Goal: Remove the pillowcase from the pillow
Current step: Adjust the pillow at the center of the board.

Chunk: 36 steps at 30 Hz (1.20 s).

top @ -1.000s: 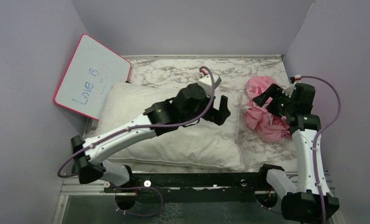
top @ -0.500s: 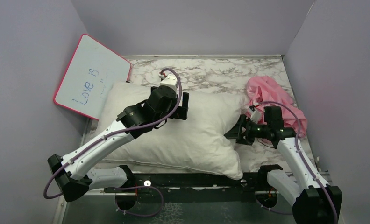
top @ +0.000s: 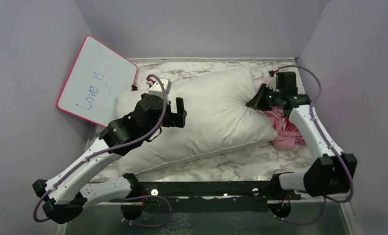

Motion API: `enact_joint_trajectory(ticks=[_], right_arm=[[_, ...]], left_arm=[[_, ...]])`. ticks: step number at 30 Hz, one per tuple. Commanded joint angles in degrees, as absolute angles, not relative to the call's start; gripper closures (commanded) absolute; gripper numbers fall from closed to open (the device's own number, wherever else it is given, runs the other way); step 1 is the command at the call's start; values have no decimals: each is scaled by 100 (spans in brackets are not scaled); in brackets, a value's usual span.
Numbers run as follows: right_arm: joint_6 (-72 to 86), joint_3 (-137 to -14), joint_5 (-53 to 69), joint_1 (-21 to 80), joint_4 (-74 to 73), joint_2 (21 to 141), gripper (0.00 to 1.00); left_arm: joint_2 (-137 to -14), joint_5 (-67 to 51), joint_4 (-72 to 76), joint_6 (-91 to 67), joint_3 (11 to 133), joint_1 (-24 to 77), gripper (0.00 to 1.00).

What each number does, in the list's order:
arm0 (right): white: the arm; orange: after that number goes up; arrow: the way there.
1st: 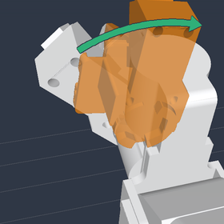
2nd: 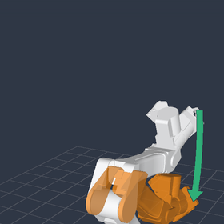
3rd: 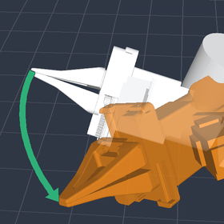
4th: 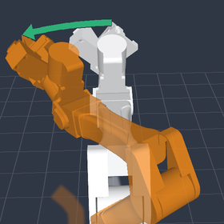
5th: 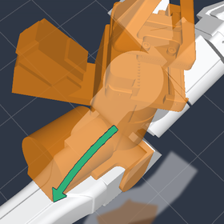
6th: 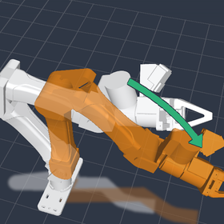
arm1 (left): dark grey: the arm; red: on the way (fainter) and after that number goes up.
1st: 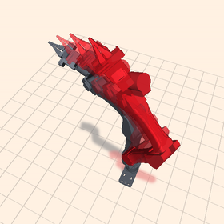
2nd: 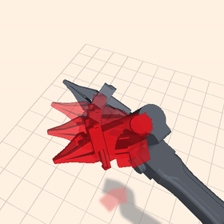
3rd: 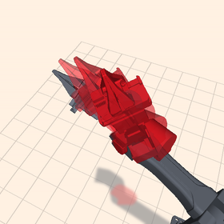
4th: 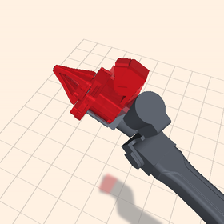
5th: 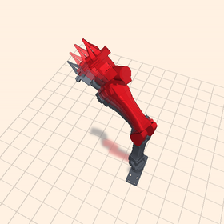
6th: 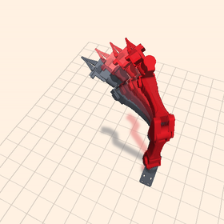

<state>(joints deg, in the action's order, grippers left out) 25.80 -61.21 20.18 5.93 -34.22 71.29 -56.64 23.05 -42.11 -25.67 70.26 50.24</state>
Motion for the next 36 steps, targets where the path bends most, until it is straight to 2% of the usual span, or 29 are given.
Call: enact_joint_trajectory(ticks=[1, 3, 6, 10, 14, 20, 28, 32, 36], right_arm=[[1982, -6878, 2048, 562, -3645, 8177, 93], [2058, -6650, 2013, 558, -3470, 8070, 89], [2237, -6097, 2232, 562, -3004, 7600, 74], [2561, -5690, 2766, 556, -3114, 7305, 70], [2690, -5586, 2338, 561, -3278, 6655, 30], [2018, -6832, 1751, 562, -3829, 5886, 2], [1802, -6702, 1777, 562, -3855, 4890, 0], [2114, -6439, 1534, 558, -4058, 4624, 0], [2364, -6205, 1937, 562, -4102, 4469, 0]], left_arm=[[-5438, 2557, -4449, -2734, 6938, 4994, 1], [-5382, 2593, -4500, -2782, 6897, 4994, 1], [-5322, 2676, -4523, -2805, 6823, 4993, 1], [-5399, 2706, -4518, -2749, 6844, 4993, 1], [-5516, 2738, -4509, -2740, 6890, 4993, 1], [-5594, 3079, -4509, -2754, 6908, 4994, 1], [-5541, 4057, -4512, -3463, 6925, 4992, 1], [-5732, 4269, -4564, -3213, 7217, 4992, 1], [-5796, 4460, -4570, -2987, 7370, 4993, 1]])
